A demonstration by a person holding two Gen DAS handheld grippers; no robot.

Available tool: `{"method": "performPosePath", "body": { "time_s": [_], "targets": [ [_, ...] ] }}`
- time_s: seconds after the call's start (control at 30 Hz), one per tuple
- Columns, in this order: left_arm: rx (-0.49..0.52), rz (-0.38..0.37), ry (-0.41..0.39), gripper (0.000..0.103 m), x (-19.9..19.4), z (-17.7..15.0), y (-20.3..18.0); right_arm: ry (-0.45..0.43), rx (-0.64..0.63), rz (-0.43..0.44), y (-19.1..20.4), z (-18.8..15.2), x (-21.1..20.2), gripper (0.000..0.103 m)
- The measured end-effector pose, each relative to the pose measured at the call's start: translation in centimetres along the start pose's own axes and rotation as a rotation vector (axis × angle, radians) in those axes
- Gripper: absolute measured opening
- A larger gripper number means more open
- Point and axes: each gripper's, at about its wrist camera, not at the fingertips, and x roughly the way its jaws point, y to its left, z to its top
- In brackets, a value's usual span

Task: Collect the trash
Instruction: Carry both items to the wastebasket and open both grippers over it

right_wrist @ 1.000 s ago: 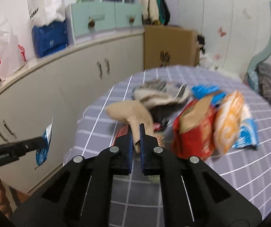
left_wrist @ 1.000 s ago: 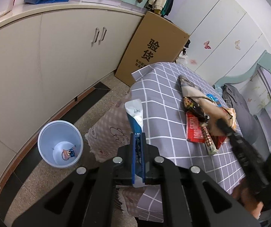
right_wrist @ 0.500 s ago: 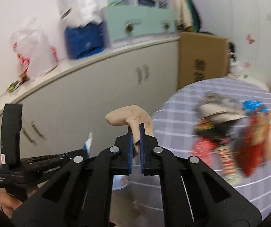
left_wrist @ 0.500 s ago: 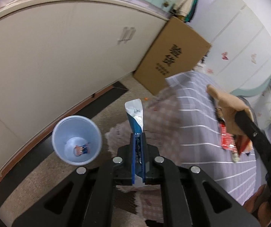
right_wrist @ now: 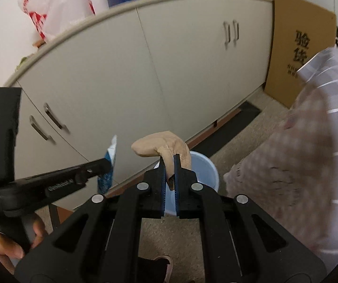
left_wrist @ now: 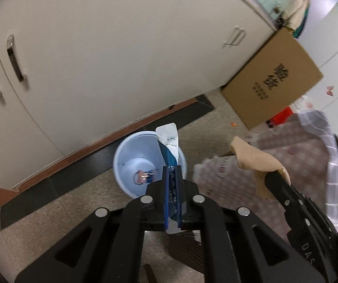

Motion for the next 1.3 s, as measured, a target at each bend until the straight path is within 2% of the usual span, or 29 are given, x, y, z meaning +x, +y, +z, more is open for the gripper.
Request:
{"method": "performPosePath", "body": {
  "time_s": [0.17,0.27,0.33,0.37,0.4,1.07,1.3],
  "targets": [
    [-0.026,0.049,0.018,0.005,2.1,1.0,1.9,0.011,0.023,0.045,-0.2,0.7,3.9,0.007],
    [-0.034,0.045,0.029,0.005,2.8,1.3,2.5,0.061,0.048,0.048,-0.9,0.9,6.5,0.01],
    [-0.031,0.051,0.035,0.005,3.3,1.5,2.6,0.085,0.055,0.045,-1.4,0.7,7.6,0.025],
    [-0.029,0.051,0.039,0.005,3.7,1.6,2.6,0.087,0.048,0.033,-1.5,0.7,7.9,0.045],
    [-0.029,0.052,0.042,0.005,3.8,1.5,2.6,0.074,0.046,0.024,-1.5,0.5,8.1,0.057],
    [0.007,0.051,0.11,0.005,7.7,0.9,1.2,0.077,0.078,-0.029,-2.9,-1.7,7.5,0.058],
    [0.042,0.055,0.143,0.006,10.0,2.2,-0.2,0.066,0.14,-0.071,-4.7,-1.9,7.4,0.059]
  ]
}}
